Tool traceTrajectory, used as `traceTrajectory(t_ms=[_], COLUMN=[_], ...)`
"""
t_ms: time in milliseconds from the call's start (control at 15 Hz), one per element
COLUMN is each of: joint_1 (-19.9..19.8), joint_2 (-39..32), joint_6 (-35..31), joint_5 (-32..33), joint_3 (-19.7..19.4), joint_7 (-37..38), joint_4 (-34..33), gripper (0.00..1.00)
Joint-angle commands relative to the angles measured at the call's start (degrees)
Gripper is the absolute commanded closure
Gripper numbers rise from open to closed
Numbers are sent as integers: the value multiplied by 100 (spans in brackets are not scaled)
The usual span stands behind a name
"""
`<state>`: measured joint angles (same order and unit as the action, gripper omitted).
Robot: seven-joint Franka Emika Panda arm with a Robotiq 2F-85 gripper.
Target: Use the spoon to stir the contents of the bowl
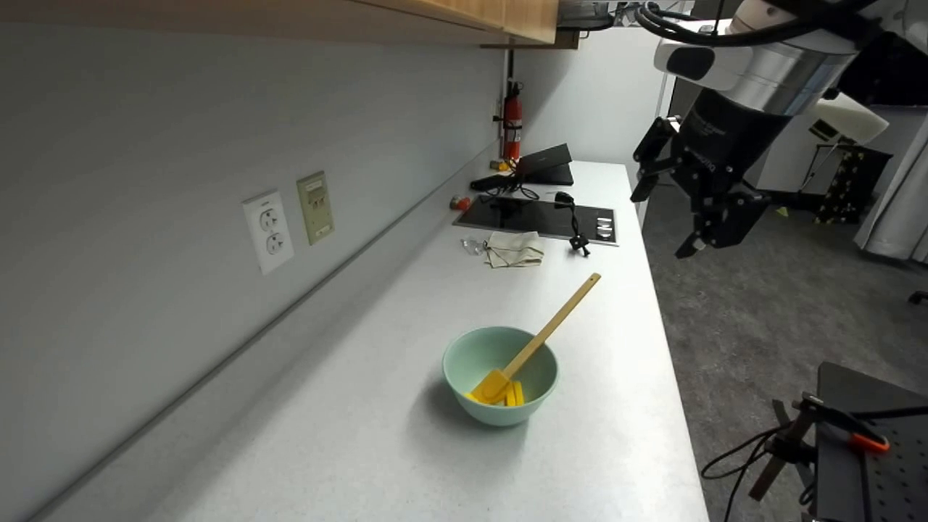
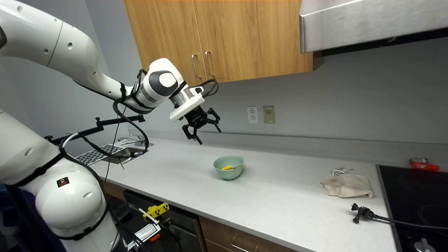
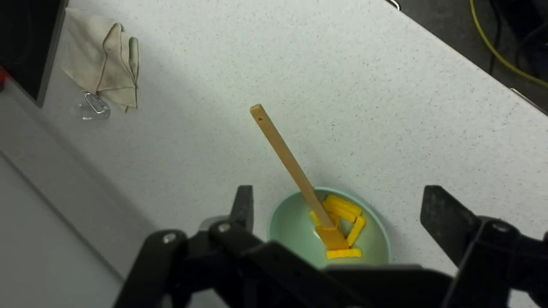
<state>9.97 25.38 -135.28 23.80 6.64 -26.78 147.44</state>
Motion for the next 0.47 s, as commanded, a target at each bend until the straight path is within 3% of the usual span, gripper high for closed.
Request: traceTrajectory(t_ms=[0, 400], joint_1=[39, 43], joint_2=[57, 100], joint_6=[21, 21], joint_5=[10, 10], joint_3=[-32, -37], joint_7=[6, 7], joint_4=[27, 78], gripper=[0, 0])
